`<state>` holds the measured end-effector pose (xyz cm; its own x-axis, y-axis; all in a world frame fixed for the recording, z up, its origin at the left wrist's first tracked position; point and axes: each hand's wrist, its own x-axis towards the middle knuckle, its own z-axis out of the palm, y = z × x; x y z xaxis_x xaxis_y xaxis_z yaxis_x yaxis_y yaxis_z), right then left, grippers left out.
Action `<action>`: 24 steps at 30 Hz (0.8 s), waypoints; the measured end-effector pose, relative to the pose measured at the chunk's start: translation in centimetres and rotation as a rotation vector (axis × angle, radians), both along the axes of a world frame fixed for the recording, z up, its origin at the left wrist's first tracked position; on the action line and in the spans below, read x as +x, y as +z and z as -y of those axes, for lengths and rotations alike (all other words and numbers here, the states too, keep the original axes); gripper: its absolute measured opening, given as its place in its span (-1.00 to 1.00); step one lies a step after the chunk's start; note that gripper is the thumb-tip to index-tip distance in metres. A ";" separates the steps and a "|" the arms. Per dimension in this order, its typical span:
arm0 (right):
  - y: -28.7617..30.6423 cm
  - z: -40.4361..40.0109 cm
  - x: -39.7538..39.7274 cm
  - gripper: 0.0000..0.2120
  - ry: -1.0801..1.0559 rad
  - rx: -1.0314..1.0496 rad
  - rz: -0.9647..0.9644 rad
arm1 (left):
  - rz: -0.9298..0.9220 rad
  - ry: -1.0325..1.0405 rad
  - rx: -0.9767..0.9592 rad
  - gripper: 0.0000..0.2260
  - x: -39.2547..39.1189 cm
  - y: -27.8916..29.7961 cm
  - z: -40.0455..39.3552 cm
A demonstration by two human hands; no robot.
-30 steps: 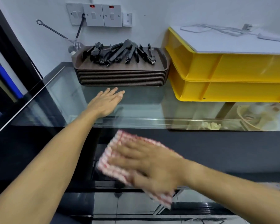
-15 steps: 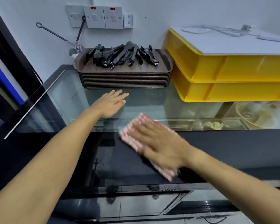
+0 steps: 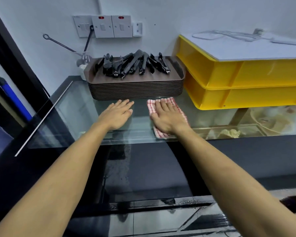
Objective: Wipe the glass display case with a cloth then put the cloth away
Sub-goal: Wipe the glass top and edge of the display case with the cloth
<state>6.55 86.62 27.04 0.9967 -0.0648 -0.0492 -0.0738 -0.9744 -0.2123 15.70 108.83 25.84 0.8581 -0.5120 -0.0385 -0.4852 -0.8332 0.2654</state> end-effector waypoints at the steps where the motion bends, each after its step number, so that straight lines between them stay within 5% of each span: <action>1: 0.1 -1.8 -0.1 -0.33 0.022 -0.013 -0.002 | 0.000 0.002 0.006 -0.52 0.1 0.0 0.0; 7: -0.7 -3.8 -14.0 -0.37 0.444 0.011 0.029 | 0.002 -0.006 0.009 -0.53 0.5 0.1 -0.1; 13: -0.7 7.5 -19.0 -0.12 0.001 -0.074 0.042 | 0.007 0.014 0.025 -0.52 0.0 0.0 0.2; 16: -1.7 6.0 -17.3 -0.08 -0.214 -0.067 0.059 | -0.001 0.027 0.029 -0.52 -0.3 -0.1 0.3; 21: -1.0 -5.8 -17.7 -0.38 0.093 0.094 0.098 | -0.001 0.019 0.052 -0.51 0.1 -0.1 0.1; 24: -0.7 -3.7 -18.3 -0.42 0.194 0.069 0.095 | -0.002 0.021 0.060 -0.51 0.0 -0.1 0.1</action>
